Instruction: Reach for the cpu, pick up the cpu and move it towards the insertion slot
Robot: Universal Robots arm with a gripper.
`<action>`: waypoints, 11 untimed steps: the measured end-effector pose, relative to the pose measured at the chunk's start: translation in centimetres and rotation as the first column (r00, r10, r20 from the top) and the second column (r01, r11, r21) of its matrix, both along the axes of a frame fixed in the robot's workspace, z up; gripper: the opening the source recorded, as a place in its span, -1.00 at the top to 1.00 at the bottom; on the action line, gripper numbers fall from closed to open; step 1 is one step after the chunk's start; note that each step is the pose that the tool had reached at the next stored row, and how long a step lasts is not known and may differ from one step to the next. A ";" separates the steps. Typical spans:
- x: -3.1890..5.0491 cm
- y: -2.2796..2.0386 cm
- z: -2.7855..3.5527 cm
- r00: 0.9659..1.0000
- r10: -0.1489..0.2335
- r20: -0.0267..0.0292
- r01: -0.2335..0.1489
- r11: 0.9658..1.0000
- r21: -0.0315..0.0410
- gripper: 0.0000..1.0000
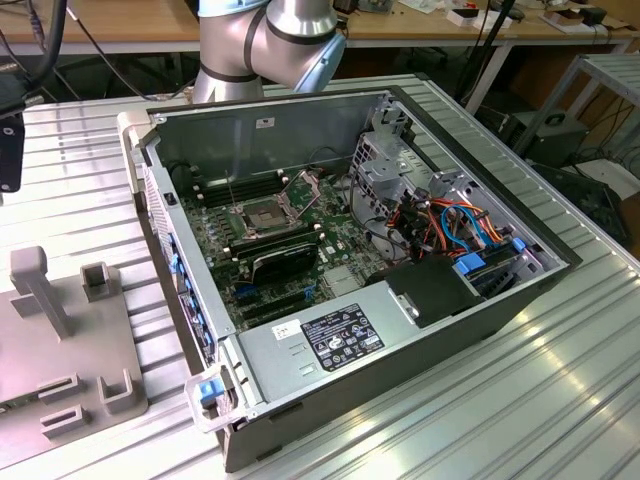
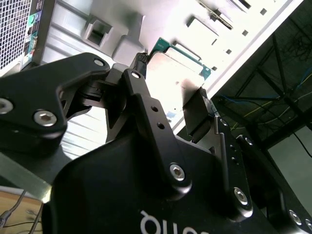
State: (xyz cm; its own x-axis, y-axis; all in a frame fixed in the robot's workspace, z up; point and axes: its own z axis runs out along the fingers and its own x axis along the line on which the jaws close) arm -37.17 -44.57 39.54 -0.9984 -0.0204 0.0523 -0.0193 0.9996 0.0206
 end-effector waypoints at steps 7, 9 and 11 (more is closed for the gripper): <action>0.47 0.00 0.00 1.000 0.000 0.000 0.000 1.000 0.000 -0.09; 0.67 0.00 0.00 1.000 0.000 0.000 0.000 1.000 0.000 -0.09; 0.88 0.00 0.00 1.000 0.000 0.000 0.000 1.000 0.000 -0.09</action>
State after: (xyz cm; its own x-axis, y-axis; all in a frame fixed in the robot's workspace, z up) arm -36.29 -44.57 39.54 -0.9984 -0.0203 0.0523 -0.0192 0.9996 0.0206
